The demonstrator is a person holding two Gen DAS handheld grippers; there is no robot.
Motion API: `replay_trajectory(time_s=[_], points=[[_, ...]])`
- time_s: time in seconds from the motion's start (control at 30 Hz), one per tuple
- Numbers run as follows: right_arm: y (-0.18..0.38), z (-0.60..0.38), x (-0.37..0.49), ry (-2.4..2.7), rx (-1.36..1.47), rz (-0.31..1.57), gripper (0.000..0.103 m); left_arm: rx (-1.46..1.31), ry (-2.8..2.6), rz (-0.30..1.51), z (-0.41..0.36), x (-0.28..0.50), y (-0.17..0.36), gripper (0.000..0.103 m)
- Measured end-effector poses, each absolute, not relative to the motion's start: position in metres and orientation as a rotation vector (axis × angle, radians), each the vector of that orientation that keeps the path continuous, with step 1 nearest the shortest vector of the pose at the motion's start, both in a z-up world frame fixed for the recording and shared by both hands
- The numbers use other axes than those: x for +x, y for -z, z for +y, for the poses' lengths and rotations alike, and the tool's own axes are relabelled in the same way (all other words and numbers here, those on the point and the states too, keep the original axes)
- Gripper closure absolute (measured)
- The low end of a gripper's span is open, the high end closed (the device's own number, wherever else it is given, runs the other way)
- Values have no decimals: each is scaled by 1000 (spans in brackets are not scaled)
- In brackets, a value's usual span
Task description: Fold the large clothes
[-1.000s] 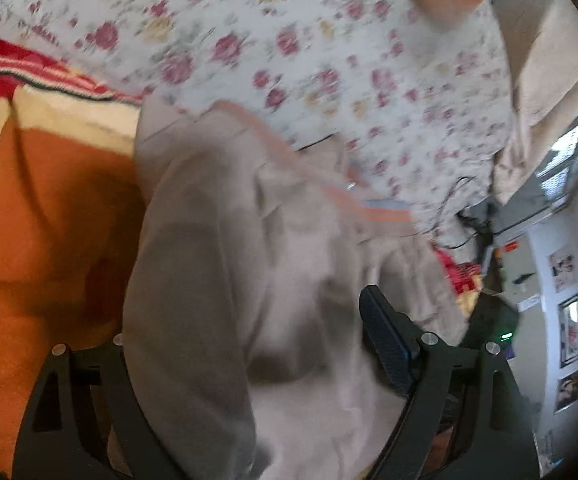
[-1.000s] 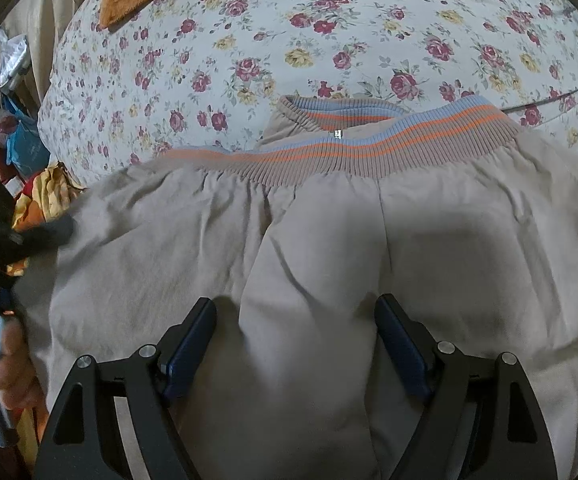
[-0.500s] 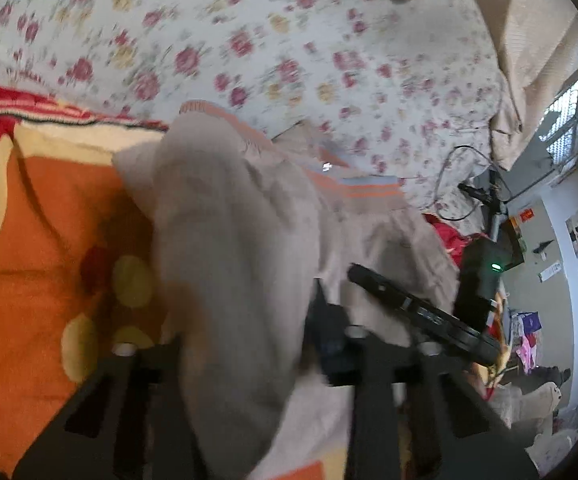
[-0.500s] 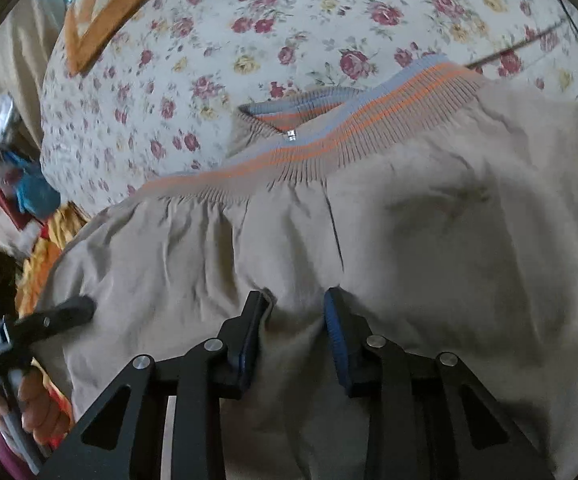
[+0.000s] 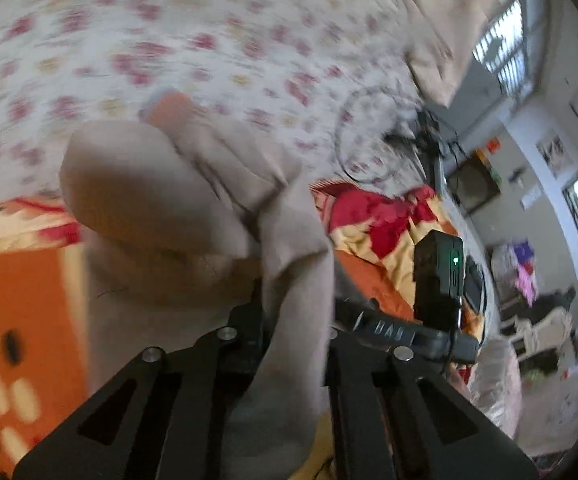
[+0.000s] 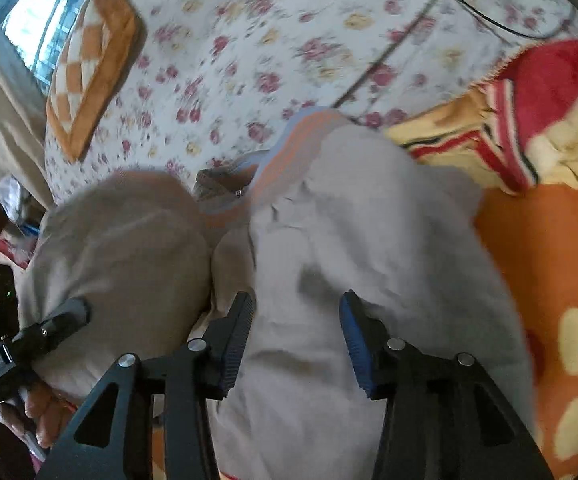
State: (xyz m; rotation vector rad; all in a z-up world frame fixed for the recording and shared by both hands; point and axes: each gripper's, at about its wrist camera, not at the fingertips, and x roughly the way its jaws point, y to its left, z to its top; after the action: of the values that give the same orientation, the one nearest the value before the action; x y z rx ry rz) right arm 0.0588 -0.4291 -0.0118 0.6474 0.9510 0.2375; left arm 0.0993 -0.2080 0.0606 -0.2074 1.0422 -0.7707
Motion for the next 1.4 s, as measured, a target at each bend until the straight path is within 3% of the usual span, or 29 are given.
replay_trajectory(time_s=[0.17,0.23,0.37,0.53,0.73,0.83,0.93,1.13,1.4], points=[[32,-461,52,-278,862,897,57,-239,842,1238,-264,111,-14,94],[40,-476,50,-297,965,882,58,-253,869,1212,-259,100,-22,89],[50,-487,48,-346,1068,864,58,-308,923,1133,-226,83,-62,58],[51,-488,49,-345,1100,860,57,-289,786,994,-174,75,-99,45],[54,-496,43,-352,1166,827,55,-157,508,1123,-170,80,-30,46],[52,-495,44,-365,1173,815,47,-106,508,1103,-195,64,-7,46],[41,-488,46,-385,1124,792,33,-110,504,1085,-214,60,0,43],[25,-468,46,-388,955,783,23,-95,489,1057,-218,52,4,43],[12,-443,55,-390,794,817,21,-24,481,1035,-222,45,4,43]])
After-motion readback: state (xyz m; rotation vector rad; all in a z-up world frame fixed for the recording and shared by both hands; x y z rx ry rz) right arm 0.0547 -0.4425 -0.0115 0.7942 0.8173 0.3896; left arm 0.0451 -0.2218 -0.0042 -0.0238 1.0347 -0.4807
